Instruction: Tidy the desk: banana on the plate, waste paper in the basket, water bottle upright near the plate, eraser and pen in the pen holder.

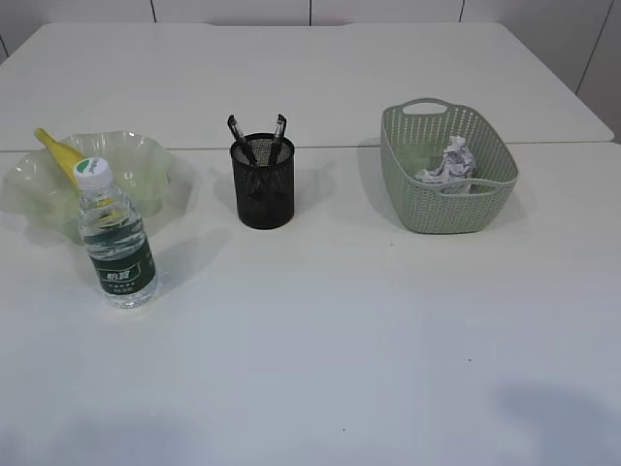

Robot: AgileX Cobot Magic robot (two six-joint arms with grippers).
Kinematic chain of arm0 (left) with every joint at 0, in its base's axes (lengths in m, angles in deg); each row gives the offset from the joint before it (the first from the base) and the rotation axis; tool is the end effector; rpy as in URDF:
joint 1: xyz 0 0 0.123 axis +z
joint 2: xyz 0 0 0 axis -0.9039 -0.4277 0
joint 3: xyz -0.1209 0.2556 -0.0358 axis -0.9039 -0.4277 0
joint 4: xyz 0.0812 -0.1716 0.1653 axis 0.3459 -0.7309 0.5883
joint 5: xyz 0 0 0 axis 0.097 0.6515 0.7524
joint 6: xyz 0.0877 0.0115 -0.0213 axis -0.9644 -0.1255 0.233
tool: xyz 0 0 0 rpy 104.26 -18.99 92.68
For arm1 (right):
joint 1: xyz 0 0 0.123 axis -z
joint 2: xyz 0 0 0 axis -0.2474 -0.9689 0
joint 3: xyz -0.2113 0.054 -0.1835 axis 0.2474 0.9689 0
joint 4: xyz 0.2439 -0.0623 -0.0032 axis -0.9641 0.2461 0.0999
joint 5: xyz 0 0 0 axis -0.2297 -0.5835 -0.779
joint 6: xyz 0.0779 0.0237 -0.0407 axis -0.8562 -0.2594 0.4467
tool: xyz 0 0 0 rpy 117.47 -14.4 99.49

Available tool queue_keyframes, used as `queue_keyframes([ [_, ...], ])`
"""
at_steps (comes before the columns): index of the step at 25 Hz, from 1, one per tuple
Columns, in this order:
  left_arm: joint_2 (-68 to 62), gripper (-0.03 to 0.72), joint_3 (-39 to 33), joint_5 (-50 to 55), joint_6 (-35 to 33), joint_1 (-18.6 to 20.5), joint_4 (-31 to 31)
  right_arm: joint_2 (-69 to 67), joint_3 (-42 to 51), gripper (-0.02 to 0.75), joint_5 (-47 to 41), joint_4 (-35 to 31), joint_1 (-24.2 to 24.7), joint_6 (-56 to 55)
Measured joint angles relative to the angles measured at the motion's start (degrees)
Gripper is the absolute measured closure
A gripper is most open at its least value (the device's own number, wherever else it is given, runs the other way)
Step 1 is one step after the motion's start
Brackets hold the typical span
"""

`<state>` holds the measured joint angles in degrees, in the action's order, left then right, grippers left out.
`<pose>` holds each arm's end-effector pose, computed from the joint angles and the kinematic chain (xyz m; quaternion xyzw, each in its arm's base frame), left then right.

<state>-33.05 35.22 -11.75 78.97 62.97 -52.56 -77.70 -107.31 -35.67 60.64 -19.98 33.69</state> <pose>0.0009 0.0238 0.3712 -0.1642 0.8593 0.0462 0.4822 0.0561 -0.0082 0.3518 0.0548 0.9292 -0.0240 0.3647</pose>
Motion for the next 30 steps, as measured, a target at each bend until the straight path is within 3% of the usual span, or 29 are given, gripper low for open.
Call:
queue_keyframes([
  [10, 9.84, 0.270, 0.11, 0.63, -10.70, 0.00, -9.73, 16.22, 0.00, 0.361, -0.87, -5.15, 0.00, 2.82],
  [30, 17.54, 0.289, -1.62, 1.21, -14.42, 0.00, -15.95, 29.78, -0.47, 0.361, -1.36, -10.76, 0.00, 8.02],
])
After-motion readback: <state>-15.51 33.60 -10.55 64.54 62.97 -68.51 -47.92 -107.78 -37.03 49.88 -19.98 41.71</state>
